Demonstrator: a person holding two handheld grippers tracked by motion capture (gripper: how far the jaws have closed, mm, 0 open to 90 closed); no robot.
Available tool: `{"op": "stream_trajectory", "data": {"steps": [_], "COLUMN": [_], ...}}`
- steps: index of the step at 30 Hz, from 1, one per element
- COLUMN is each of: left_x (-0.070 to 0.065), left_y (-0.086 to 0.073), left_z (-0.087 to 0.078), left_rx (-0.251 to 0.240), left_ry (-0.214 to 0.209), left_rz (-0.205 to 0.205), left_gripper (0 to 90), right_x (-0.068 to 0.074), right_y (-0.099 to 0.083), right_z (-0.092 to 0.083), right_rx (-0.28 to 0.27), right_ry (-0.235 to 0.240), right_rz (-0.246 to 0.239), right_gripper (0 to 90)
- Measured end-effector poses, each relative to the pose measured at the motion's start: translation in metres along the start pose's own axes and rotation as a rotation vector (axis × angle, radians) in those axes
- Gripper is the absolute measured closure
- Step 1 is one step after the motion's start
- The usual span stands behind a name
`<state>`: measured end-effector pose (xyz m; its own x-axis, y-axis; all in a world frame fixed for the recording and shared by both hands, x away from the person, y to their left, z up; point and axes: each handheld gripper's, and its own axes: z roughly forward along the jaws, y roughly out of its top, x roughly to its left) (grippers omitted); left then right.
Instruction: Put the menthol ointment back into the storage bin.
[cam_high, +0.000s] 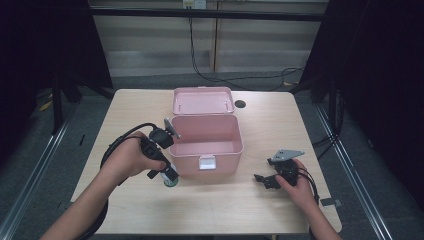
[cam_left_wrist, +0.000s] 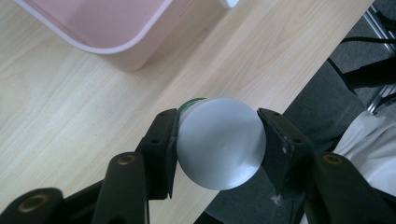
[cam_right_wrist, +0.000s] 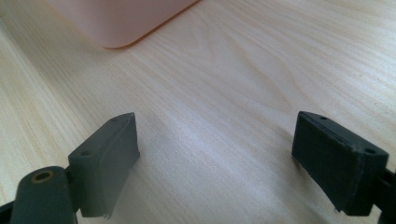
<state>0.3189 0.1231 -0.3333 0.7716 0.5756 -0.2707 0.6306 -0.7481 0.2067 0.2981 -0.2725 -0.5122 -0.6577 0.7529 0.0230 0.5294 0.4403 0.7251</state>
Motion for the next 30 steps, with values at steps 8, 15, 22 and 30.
{"op": "stream_trajectory", "data": {"steps": [8,15,22,30], "left_x": [0.001,0.002,0.002,0.002], "left_y": [0.004,0.011,0.017,0.025], "left_z": [-0.014,-0.029,-0.04,-0.051], "left_rx": [-0.008,-0.036,-0.029,-0.036], "left_ry": [0.0,0.002,0.019,0.036], "left_rz": [-0.017,-0.023,-0.032,-0.04], "left_gripper": [50.1,50.2,50.1,50.1], "right_x": [0.0,0.0,0.0,0.0], "right_y": [0.0,0.0,0.0,0.0], "right_z": [0.0,0.0,0.0,0.0], "right_rx": [0.0,0.001,0.0,0.0], "right_ry": [0.0,0.0,0.0,0.0], "right_rz": [0.0,0.001,0.001,0.001], "right_gripper": [13.9,13.9,13.9,13.9]}}
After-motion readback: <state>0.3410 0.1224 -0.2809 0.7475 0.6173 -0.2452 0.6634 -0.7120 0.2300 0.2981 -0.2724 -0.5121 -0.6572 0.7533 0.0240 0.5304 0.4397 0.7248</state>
